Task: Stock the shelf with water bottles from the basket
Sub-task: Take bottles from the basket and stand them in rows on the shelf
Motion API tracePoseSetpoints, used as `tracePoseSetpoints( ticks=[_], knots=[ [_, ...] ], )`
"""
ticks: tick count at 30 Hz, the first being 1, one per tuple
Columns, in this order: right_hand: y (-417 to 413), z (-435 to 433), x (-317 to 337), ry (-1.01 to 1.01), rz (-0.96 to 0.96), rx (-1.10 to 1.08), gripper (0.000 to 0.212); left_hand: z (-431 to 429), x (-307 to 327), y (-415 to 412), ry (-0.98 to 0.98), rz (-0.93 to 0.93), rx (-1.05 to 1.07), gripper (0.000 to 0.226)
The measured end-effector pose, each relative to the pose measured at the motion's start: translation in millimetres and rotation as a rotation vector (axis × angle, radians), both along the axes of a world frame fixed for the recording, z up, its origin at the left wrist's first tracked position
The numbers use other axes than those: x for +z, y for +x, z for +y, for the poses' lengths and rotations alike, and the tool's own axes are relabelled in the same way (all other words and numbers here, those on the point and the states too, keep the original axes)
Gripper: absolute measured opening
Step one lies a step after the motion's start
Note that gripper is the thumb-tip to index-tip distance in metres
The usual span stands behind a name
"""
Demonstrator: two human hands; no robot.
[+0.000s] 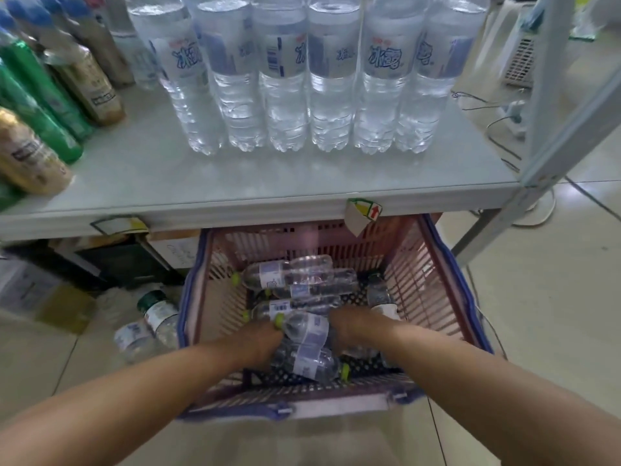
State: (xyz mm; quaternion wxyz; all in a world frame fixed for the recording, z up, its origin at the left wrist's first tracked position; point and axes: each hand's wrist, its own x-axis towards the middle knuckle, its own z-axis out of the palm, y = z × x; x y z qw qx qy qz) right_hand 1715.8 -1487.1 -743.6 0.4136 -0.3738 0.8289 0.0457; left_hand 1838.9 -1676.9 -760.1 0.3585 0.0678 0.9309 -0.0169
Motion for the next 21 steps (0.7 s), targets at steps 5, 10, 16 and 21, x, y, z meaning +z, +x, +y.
tracePoseSetpoints(
  ticks=[5,10,16,21],
  knots=[
    [8,-3,-5,-0.211,0.098,0.001,0.028,13,-8,6,-0.151,0.001,-0.202,0.069],
    [4,-8,-11,-0.140,0.100,-0.015,0.022,14,-20,-1,-0.012,0.097,-0.221,0.045],
    [2,-12,-8,-0.024,0.046,-0.028,0.056,13,-8,-7,0.250,0.054,-0.108,0.031],
    [-9,-13,24,-0.146,0.046,-0.036,0.043,-6,31,5,0.421,0.196,0.025,0.044]
  ],
)
